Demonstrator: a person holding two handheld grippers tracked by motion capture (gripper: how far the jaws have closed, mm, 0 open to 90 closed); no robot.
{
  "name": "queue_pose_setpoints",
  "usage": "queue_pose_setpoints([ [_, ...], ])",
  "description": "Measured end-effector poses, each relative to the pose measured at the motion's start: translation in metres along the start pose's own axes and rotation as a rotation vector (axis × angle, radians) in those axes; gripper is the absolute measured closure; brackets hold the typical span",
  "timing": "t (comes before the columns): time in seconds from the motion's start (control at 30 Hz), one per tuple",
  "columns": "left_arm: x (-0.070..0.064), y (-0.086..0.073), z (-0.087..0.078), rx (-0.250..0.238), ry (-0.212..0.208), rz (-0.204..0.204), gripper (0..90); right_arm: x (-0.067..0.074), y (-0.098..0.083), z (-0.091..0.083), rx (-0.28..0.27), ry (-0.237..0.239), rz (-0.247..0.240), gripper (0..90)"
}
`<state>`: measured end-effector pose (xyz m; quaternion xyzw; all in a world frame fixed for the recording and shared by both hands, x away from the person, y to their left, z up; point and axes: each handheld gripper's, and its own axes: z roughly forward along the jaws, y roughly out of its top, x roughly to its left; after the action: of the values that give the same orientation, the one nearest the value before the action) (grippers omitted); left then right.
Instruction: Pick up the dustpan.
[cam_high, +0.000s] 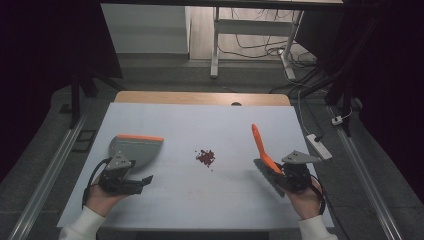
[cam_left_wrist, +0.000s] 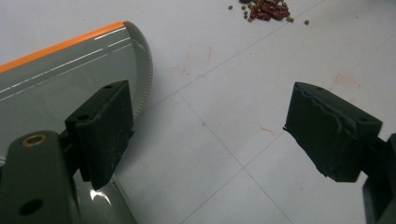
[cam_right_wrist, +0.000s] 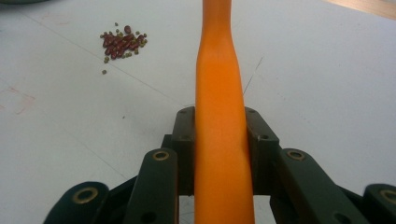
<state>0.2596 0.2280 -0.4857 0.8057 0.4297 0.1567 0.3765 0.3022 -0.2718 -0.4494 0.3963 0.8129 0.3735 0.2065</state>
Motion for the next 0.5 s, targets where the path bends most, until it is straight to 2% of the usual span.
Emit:
queue_pose_setpoints([
  [0.5, -0.0053, -0.0006, 0.0017, 0.01, -0.005, 0.012, 16.2, -0.0023, -0.001, 0.0002, 0.0, -0.018, -0.002, 70.4],
])
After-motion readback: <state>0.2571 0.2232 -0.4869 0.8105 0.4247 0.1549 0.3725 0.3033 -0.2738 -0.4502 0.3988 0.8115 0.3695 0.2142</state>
